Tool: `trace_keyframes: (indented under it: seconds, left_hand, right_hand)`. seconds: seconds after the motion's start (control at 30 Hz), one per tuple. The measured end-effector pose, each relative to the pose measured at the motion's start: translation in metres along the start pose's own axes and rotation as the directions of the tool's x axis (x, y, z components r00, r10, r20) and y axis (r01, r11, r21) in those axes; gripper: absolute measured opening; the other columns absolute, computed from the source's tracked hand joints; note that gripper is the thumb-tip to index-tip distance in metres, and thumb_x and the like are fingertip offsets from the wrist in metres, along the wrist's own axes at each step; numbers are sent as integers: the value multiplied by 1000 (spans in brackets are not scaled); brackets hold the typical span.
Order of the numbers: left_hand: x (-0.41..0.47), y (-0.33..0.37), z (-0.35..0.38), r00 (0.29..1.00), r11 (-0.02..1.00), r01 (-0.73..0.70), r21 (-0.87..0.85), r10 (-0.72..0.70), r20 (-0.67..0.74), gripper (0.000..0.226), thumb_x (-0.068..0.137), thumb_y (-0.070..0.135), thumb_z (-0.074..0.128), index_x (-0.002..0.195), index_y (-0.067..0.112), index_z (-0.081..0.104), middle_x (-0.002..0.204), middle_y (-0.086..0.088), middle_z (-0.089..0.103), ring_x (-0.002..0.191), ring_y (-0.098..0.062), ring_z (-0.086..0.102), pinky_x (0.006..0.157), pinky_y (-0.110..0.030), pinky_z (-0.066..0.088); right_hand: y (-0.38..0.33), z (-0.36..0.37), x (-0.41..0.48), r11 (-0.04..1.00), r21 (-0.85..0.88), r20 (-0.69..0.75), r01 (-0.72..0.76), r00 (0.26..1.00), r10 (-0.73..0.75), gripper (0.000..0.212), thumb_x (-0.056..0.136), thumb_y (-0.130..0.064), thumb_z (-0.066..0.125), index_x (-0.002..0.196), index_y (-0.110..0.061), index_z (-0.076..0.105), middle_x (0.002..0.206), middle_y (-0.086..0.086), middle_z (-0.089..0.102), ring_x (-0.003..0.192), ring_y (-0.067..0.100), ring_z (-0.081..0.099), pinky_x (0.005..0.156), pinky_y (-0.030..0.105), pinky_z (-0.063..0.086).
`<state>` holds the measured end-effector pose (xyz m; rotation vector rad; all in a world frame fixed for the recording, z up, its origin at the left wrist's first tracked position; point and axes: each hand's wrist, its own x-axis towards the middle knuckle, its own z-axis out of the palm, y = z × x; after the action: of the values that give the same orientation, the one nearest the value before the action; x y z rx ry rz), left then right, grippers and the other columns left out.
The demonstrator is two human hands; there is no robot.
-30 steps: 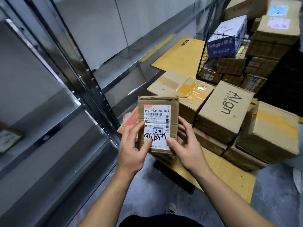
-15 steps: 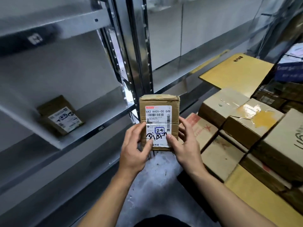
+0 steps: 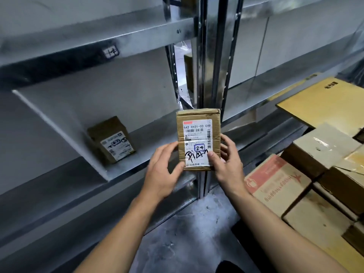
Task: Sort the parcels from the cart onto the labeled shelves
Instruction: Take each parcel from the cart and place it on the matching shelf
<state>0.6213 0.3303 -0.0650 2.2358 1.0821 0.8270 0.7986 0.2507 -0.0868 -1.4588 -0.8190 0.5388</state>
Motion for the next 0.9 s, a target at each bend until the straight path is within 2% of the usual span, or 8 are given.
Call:
trace_keyframes:
  seconds: [0.1, 0.2, 0.27, 0.37, 0.47, 0.67, 0.9]
  left_hand:
    - [10, -17, -17, 997, 963, 50, 264, -63, 42, 56, 92, 36, 61, 144, 29, 41, 140, 6, 43, 127, -11, 38, 108, -36, 36]
    - [21, -30, -28, 985, 860, 86, 503, -150, 88, 60, 94, 43, 55, 148, 31, 33, 146, 5, 38, 133, -18, 34, 111, -40, 32]
    - [28, -36, -31, 978, 800, 97, 592, -187, 92, 62, 94, 46, 53, 149, 31, 29, 149, 3, 36, 135, -20, 32, 113, -41, 29]
    - [38, -43, -35, 969, 755, 133, 642, -237, 77, 61, 95, 47, 51, 149, 31, 27, 150, 3, 34, 136, -21, 31, 112, -40, 27]
    - [47, -49, -38, 962, 729, 166, 664, -268, 54, 61, 95, 46, 49, 149, 30, 28, 150, 2, 35, 137, -22, 30, 112, -39, 26]
    - [63, -57, -34, 938, 673, 227, 704, -345, 28, 60, 96, 45, 46, 150, 31, 25, 150, 2, 34, 137, -22, 31, 112, -40, 25]
    - [68, -64, -26, 908, 643, 308, 701, -419, -15, 59, 96, 46, 46, 150, 29, 28, 148, 1, 38, 136, -23, 32, 113, -41, 27]
  right_hand:
    - [-1, 17, 23, 1000, -12, 37, -1, 999, 2, 52, 94, -8, 67, 131, -38, 47, 119, -16, 62, 108, -9, 59, 82, 4, 45]
    - [3, 34, 48, 1000, -23, 82, 9, 997, -7, 51, 94, -11, 67, 135, -34, 49, 117, -19, 62, 109, -10, 59, 85, 4, 46]
    - [6, 46, 64, 999, -35, 124, 16, 992, -12, 51, 94, -12, 67, 140, -28, 49, 117, -21, 61, 109, -12, 58, 88, 5, 45]
    - [11, 64, 88, 998, -44, 181, 34, 983, -25, 55, 95, -11, 67, 143, -26, 47, 121, -15, 61, 109, -12, 57, 89, 5, 43]
    - [20, 79, 110, 998, -39, 249, 49, 968, -38, 54, 95, -10, 65, 143, -25, 46, 129, -7, 60, 118, 5, 58, 99, 18, 46]
    - [37, 109, 156, 994, -101, 312, 29, 950, 4, 57, 95, -16, 65, 147, -22, 42, 139, 3, 57, 129, 20, 52, 111, 48, 44]
    - [52, 133, 188, 991, -134, 378, 7, 925, 45, 48, 98, -22, 62, 142, -29, 44, 138, -1, 58, 129, 22, 54, 109, 50, 44]
